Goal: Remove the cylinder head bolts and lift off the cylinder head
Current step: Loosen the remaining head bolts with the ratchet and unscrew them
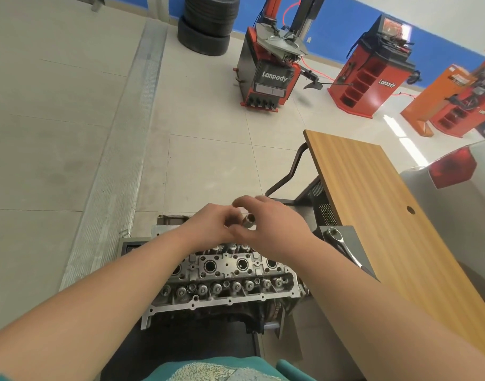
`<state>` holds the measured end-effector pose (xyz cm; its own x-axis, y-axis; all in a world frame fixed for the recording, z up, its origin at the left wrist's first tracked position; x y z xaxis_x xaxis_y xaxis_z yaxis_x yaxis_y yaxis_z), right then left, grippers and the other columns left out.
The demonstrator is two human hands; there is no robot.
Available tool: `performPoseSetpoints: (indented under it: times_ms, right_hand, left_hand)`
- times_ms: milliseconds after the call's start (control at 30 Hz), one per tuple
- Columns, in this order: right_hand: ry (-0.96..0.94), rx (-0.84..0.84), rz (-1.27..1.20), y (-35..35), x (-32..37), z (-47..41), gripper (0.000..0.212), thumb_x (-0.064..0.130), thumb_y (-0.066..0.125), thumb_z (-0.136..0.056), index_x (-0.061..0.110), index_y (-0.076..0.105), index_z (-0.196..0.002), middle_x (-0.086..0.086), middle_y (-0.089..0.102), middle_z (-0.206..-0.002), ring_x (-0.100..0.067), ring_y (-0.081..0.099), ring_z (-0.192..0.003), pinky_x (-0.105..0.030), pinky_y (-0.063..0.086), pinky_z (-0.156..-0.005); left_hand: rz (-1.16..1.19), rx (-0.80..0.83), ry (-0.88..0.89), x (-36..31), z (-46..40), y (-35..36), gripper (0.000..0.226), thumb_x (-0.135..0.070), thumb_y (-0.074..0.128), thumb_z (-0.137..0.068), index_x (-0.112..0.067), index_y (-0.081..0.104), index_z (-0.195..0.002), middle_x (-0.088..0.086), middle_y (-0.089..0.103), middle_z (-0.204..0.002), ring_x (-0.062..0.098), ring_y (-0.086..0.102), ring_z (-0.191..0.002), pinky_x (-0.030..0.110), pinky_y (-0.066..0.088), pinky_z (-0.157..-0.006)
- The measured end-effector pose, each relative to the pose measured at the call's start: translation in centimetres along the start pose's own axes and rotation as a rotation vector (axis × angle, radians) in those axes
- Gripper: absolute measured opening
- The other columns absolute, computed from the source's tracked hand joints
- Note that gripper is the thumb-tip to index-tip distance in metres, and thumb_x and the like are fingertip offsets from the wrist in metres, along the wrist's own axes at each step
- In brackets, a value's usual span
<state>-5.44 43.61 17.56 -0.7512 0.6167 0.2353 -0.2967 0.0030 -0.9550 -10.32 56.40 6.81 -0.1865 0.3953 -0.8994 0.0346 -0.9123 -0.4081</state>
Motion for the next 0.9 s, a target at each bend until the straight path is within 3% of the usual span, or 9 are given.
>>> performPoseSetpoints:
  times_ms: [133, 233, 300, 400, 533, 600, 700, 800, 900]
  right_hand:
    - [0.039, 0.016, 0.126, 0.0, -0.6, -0.2, 0.013, 0.034, 0.056, -0.101, 0.029, 0.063, -0.11, 0.003, 0.065, -0.101, -0.025, 0.064, -0.093, -0.039, 0.056, -0.073]
    - [-0.082, 0.086, -0.02, 0.0, -0.6, 0.3, 0.027, 0.011, 0.062, -0.093, 0.032, 0.071, -0.107, 0.007, 0.057, -0.119, -0.021, 0.055, -0.114, -0.04, 0.052, -0.086]
    - [-0.112, 0.051, -0.121, -0.1, -0.1, 0.7, 0.024, 0.031, 0.067, -0.094, 0.04, 0.069, -0.116, 0.011, 0.056, -0.126, -0.015, 0.054, -0.115, -0.035, 0.051, -0.091]
    - [0.041, -0.011, 0.005, 0.0, -0.6, 0.4, 0.036, 0.06, 0.055, -0.096, 0.037, 0.062, -0.124, 0.01, 0.064, -0.112, -0.016, 0.062, -0.098, -0.038, 0.056, -0.079]
    - [-0.005, 0.033, 0.089, 0.0, -0.5, 0.4, 0.014, 0.029, 0.054, -0.105, 0.029, 0.066, -0.111, 0.005, 0.064, -0.111, -0.024, 0.062, -0.097, -0.043, 0.057, -0.078]
    - [-0.097, 0.073, -0.002, 0.1, -0.4, 0.7, 0.024, 0.006, 0.058, -0.096, 0.026, 0.07, -0.102, 0.008, 0.058, -0.12, -0.022, 0.059, -0.107, -0.042, 0.056, -0.082]
    - [-0.098, 0.01, -0.14, -0.3, -0.1, 1.1, 0.018, 0.027, 0.067, -0.095, 0.033, 0.069, -0.111, 0.012, 0.054, -0.127, -0.015, 0.059, -0.108, -0.035, 0.053, -0.085]
    - [0.062, -0.01, -0.037, -0.3, -0.4, 0.6, 0.035, 0.056, 0.06, -0.096, 0.033, 0.061, -0.122, 0.008, 0.065, -0.108, -0.016, 0.063, -0.091, -0.039, 0.057, -0.076]
    - [0.072, 0.019, 0.043, -0.4, -0.3, 0.4, 0.016, 0.03, 0.057, -0.102, 0.03, 0.062, -0.117, 0.001, 0.068, -0.105, -0.024, 0.064, -0.088, -0.045, 0.059, -0.076]
  left_hand:
    - [0.052, 0.081, 0.033, -0.4, 0.0, 0.4, 0.032, -0.027, 0.087, -0.082, -0.05, 0.069, -0.097, -0.019, 0.075, -0.101, -0.001, 0.069, -0.101, 0.031, 0.055, -0.095]
    - [0.002, 0.105, 0.019, -0.1, 0.1, 0.5, 0.022, -0.022, 0.075, -0.089, -0.043, 0.07, -0.088, -0.023, 0.075, -0.093, -0.005, 0.07, -0.09, 0.028, 0.052, -0.084]
    - [-0.049, 0.066, 0.021, -0.2, 0.1, 0.4, 0.002, -0.035, 0.071, -0.082, -0.036, 0.07, -0.084, -0.016, 0.074, -0.085, 0.003, 0.069, -0.08, 0.032, 0.053, -0.075]
    - [-0.01, -0.017, 0.017, -0.3, -0.3, 0.3, 0.013, -0.037, 0.08, -0.076, -0.034, 0.071, -0.085, -0.013, 0.075, -0.084, 0.006, 0.071, -0.078, 0.04, 0.06, -0.077]
    - [0.02, 0.077, 0.05, -0.4, 0.0, 0.6, 0.024, -0.024, 0.084, -0.086, -0.044, 0.071, -0.094, -0.022, 0.075, -0.099, -0.006, 0.068, -0.099, 0.031, 0.055, -0.099]
    - [0.02, 0.099, 0.039, -0.2, 0.3, 0.5, 0.033, -0.015, 0.073, -0.092, -0.047, 0.07, -0.086, -0.022, 0.076, -0.096, -0.002, 0.071, -0.097, 0.033, 0.057, -0.097]
    - [0.009, 0.032, 0.017, -0.1, 0.6, -0.1, 0.021, -0.019, 0.074, -0.092, -0.039, 0.073, -0.085, -0.008, 0.079, -0.085, 0.016, 0.077, -0.084, 0.044, 0.063, -0.085]
    - [0.054, -0.024, -0.01, -0.2, 0.3, -0.4, 0.018, -0.029, 0.087, -0.077, -0.031, 0.072, -0.086, -0.001, 0.079, -0.084, 0.022, 0.078, -0.081, 0.053, 0.063, -0.083]
    - [0.013, 0.035, 0.013, -0.3, 0.1, -0.2, 0.034, -0.033, 0.094, -0.076, -0.043, 0.071, -0.1, -0.02, 0.076, -0.102, -0.001, 0.071, -0.099, 0.038, 0.058, -0.096]
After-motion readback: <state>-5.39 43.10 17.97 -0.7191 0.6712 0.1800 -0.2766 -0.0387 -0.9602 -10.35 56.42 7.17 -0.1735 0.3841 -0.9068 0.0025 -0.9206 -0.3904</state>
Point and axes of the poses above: each hand's wrist, its own z-axis away from the middle knuckle, its own y-axis out of the palm, x = y × z, the point moved 4 cm from there along -z, towards the middle knuckle
